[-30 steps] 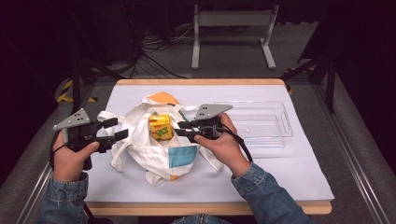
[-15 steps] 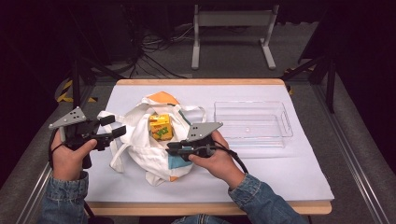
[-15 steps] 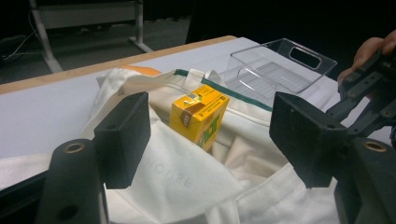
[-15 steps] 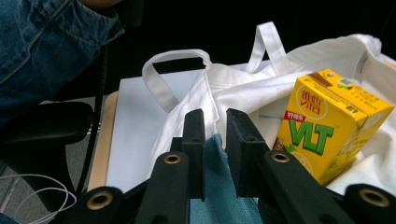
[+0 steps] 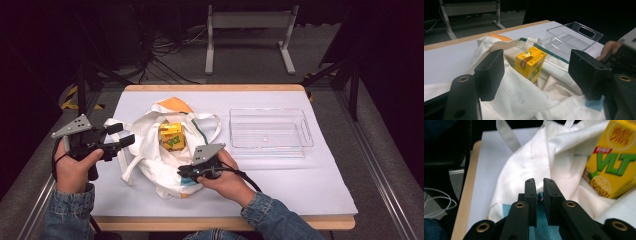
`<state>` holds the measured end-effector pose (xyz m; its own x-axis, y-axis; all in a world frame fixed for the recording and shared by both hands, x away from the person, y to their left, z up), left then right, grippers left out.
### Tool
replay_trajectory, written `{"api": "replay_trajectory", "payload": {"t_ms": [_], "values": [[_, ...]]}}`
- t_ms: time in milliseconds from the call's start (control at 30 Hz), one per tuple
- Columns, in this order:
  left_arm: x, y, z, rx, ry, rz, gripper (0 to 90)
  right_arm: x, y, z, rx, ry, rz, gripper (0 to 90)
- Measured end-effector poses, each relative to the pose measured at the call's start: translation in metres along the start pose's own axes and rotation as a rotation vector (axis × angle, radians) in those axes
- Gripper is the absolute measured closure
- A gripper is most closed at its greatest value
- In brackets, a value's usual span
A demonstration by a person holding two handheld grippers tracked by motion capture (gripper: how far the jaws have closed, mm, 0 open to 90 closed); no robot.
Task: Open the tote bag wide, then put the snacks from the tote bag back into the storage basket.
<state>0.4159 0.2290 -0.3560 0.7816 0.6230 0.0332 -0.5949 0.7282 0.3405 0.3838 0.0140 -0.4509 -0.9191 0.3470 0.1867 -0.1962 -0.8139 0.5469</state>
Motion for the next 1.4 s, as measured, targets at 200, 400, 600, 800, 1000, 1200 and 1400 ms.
{"api": "replay_trajectory", "payload": {"t_ms": [200,400,600,800,1000,1200,1400], "values": [[0.0,0.001,-0.001,-0.001,0.002,0.0,30.1,-0.003,-0.016,-0.013,0.035,-0.018,0.007,81.1],[0.0,0.001,-0.001,-0.001,0.002,-0.002,30.0,-0.007,-0.029,-0.023,0.054,-0.011,-0.007,79.7],[0.0,0.003,-0.001,-0.002,0.005,0.005,29.3,-0.007,-0.028,-0.02,0.046,-0.008,-0.026,74.8],[0.001,0.003,-0.001,-0.005,0.005,0.007,28.8,-0.006,-0.01,-0.002,-0.025,-0.042,-0.014,61.5],[0.001,0.004,-0.002,-0.007,0.006,0.011,28.5,-0.006,0.014,0.022,-0.126,-0.064,-0.009,54.8],[0.0,0.006,-0.001,-0.011,0.007,0.015,28.4,-0.012,0.03,0.041,-0.182,-0.078,-0.021,53.7],[0.001,0.007,-0.003,-0.009,0.013,0.021,28.2,-0.022,0.038,0.052,-0.206,-0.106,-0.037,52.8]]}}
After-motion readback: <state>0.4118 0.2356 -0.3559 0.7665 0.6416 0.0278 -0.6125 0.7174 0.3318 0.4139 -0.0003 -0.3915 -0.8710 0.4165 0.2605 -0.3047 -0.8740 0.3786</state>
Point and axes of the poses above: each handheld gripper's, and its own axes: y roughly backward along the jaws, z roughly out of its top, x roughly to its left, the point moved 8 cm from there along -y, roughly forward along the jaws, and after that the axes turned 14 degrees about -y, right-handed, at the moved point
